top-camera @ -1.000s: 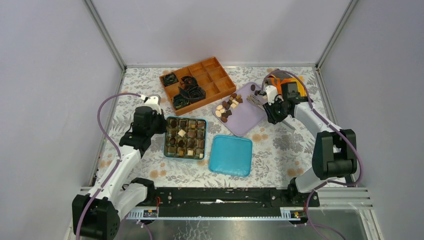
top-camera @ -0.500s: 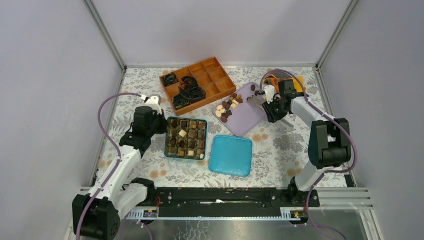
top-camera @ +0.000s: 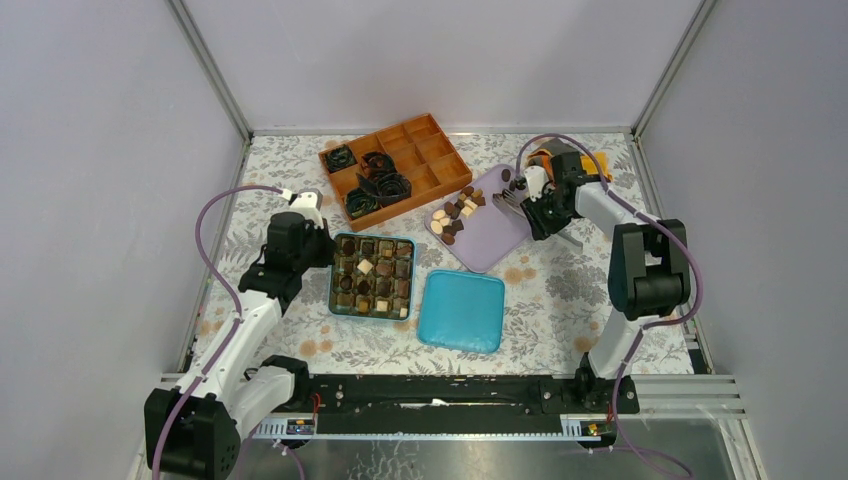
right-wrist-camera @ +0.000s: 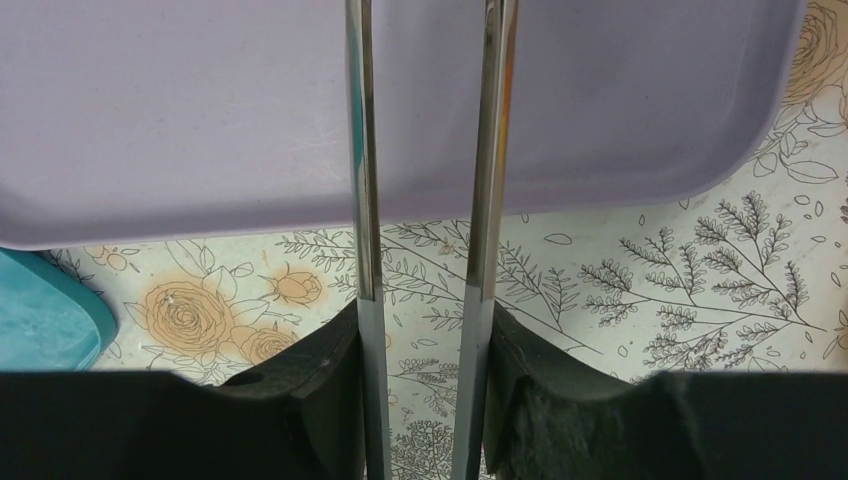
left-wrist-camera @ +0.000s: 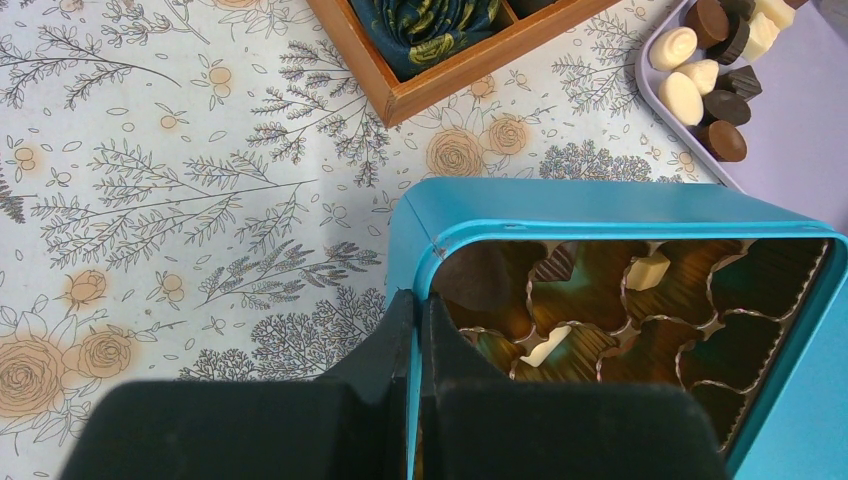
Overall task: Pack the chocolate
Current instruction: Pick up the fake chocolate from the plate.
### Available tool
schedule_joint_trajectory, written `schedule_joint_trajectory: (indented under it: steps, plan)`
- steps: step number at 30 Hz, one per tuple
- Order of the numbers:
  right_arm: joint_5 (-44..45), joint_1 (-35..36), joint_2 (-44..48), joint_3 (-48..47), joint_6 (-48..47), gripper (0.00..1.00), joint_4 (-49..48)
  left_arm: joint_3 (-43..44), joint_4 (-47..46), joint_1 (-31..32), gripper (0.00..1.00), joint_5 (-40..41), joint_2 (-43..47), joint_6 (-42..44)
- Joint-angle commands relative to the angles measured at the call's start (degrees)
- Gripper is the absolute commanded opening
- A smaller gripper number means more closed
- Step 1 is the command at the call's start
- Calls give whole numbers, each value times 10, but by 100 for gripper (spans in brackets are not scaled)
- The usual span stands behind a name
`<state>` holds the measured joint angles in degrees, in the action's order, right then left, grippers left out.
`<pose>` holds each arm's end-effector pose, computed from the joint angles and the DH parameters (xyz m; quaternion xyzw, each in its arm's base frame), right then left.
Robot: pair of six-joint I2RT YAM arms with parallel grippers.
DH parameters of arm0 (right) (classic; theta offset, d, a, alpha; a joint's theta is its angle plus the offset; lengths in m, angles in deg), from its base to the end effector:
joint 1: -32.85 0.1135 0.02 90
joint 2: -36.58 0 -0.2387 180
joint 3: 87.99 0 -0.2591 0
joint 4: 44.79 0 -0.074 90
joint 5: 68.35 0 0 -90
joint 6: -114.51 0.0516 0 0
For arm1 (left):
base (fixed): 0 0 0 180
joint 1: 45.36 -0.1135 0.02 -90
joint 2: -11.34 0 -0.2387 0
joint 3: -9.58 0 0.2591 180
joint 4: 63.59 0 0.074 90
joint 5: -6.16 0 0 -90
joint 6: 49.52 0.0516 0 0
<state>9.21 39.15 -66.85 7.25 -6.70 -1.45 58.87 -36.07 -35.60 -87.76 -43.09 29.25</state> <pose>0.3758 0.0527 0.1529 -0.3350 0.9050 0.0508 0.2574 0.2407 -0.0450 0.2167 0.0052 0.8770 -0.1168 0.4660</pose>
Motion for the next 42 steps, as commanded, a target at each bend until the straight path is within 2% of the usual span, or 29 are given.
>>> schedule_joint_trajectory:
  steps: [1,17,24,27,37,42]
  plan:
    - [11,-3,-15,-42,-4,44,9,28,-31,-2,0,-14,6,-17]
    - [2,-2,-59,-91,-9,44,31,28,-31,-3,0,-13,4,-17]
    - [2,-3,-59,-89,-12,40,32,29,-31,-3,0,-14,1,-17]
    - [1,-3,-46,-81,-12,35,29,29,-31,-3,0,-14,2,-17]
    - [0,-3,17,-29,-14,7,1,29,-31,-3,0,-14,3,-17]
    - [-10,-7,46,-9,-12,0,-6,29,-31,-3,0,-15,5,-18]
